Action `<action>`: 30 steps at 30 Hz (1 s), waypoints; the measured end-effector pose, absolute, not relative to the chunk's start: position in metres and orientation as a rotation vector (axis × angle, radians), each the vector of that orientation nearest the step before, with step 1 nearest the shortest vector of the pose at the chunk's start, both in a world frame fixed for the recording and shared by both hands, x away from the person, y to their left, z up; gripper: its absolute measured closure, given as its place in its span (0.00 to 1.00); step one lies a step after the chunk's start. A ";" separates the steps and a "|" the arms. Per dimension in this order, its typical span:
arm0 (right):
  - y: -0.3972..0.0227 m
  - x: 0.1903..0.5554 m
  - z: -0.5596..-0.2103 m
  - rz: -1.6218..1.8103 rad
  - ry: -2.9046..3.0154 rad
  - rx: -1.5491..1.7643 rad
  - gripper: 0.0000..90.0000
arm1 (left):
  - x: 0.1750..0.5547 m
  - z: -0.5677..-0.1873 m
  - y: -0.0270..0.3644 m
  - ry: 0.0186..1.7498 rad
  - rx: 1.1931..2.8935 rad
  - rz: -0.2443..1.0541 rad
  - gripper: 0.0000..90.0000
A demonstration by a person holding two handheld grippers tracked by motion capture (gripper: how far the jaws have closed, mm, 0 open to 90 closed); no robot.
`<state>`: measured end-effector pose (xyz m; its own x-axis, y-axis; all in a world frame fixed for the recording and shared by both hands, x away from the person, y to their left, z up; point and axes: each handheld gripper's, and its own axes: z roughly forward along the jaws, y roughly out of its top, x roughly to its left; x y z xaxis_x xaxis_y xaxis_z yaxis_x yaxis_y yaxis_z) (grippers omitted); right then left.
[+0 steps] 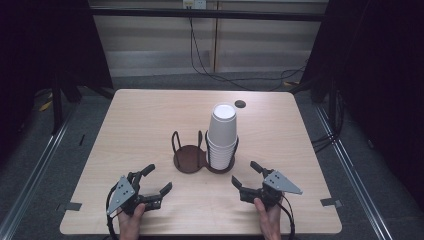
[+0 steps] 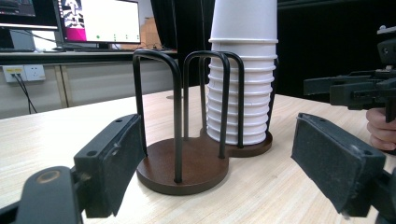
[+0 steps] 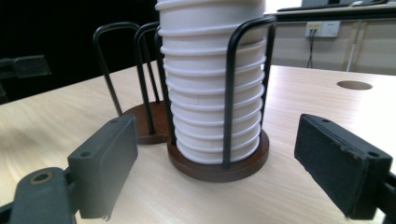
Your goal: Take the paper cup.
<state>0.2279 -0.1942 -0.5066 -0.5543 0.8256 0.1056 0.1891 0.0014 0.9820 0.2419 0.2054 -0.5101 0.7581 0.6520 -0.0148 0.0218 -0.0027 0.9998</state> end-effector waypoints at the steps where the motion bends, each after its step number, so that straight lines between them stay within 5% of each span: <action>1: -0.193 0.229 -0.506 1.579 1.766 1.048 0.15 | 0.242 -0.510 0.205 0.572 1.509 0.540 0.18; 25: -0.190 0.237 -0.478 1.593 1.874 1.077 0.26 | 0.242 -0.510 0.205 0.561 1.511 0.542 0.18; 30: -0.194 0.237 -0.468 1.591 1.914 1.059 0.35 | 0.242 -0.510 0.205 0.559 1.512 0.539 0.18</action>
<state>0.2372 -0.1937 -0.4676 -0.6137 0.7771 0.1395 0.2793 0.0484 0.9590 0.2422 0.2055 -0.5100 0.7644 0.6447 -0.0075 0.0156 -0.0070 0.9999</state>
